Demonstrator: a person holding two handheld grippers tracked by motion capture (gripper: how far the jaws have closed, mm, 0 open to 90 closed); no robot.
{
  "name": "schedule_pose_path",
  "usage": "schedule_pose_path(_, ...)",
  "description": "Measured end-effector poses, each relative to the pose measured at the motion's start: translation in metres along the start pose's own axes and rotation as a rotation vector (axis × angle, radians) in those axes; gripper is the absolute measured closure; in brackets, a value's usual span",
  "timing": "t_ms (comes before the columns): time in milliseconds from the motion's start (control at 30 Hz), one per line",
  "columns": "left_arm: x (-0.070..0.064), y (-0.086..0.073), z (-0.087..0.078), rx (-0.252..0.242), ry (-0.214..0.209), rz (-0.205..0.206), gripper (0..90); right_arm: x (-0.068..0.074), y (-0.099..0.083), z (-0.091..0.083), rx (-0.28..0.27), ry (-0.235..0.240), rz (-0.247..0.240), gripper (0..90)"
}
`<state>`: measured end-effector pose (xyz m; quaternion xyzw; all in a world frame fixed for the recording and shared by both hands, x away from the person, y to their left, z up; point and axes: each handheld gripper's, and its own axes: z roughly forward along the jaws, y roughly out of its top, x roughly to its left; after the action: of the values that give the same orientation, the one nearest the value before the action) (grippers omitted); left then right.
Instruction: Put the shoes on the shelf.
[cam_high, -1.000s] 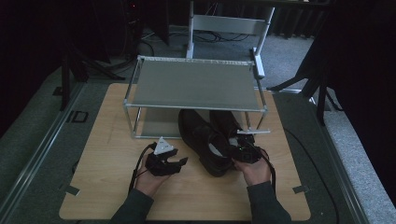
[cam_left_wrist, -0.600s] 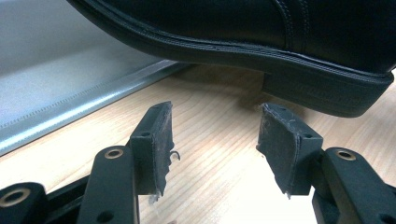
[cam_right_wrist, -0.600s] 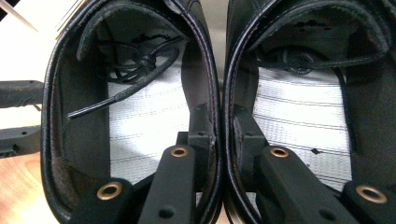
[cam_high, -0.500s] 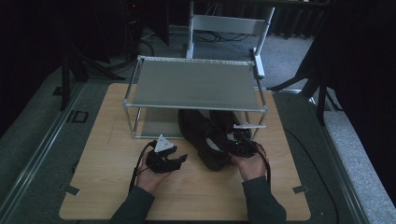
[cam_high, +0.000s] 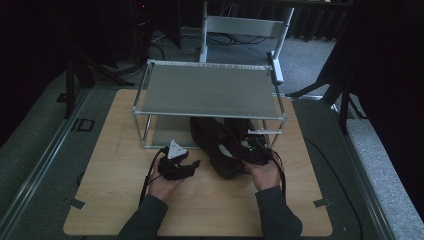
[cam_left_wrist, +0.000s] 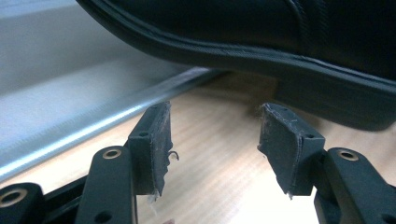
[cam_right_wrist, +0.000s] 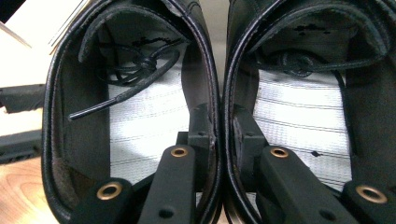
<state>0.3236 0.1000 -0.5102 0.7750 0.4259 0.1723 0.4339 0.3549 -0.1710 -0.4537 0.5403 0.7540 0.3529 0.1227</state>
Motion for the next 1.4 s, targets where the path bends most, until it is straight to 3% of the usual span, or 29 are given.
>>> schedule_pose_path(200, 0.01, 0.012, 0.009, -0.037, 0.093, -0.029, 43.4, 0.005, 0.002, 0.007, -0.013, -0.028, 0.002, 80.7)
schedule_pose_path(300, 0.014, 0.016, 0.015, -0.067, 0.164, -0.041, 45.1, 0.006, 0.003, 0.012, -0.027, -0.046, 0.01, 80.7)
schedule_pose_path(400, 0.019, 0.017, 0.02, -0.096, 0.203, -0.067, 48.2, 0.006, 0.005, 0.015, -0.043, -0.054, 0.024, 80.7)
schedule_pose_path(533, 0.022, 0.02, 0.029, -0.115, 0.25, -0.07, 50.6, 0.006, 0.008, 0.02, -0.047, -0.06, 0.032, 80.7)
schedule_pose_path(767, 0.022, 0.025, 0.043, -0.125, 0.277, -0.055, 54.7, 0.008, 0.01, 0.026, -0.056, -0.077, 0.03, 80.7)
schedule_pose_path(967, 0.023, 0.027, 0.054, -0.102, 0.28, -0.052, 56.4, 0.009, 0.013, 0.033, -0.081, -0.101, 0.044, 80.7)
schedule_pose_path(1167, 0.025, 0.029, 0.066, -0.102, 0.277, -0.066, 63.7, 0.016, 0.014, 0.038, -0.116, -0.106, 0.011, 80.6)
schedule_pose_path(1400, 0.029, 0.035, 0.078, -0.099, 0.262, -0.089, 74.4, 0.023, 0.011, 0.046, -0.155, -0.143, -0.029, 80.6)
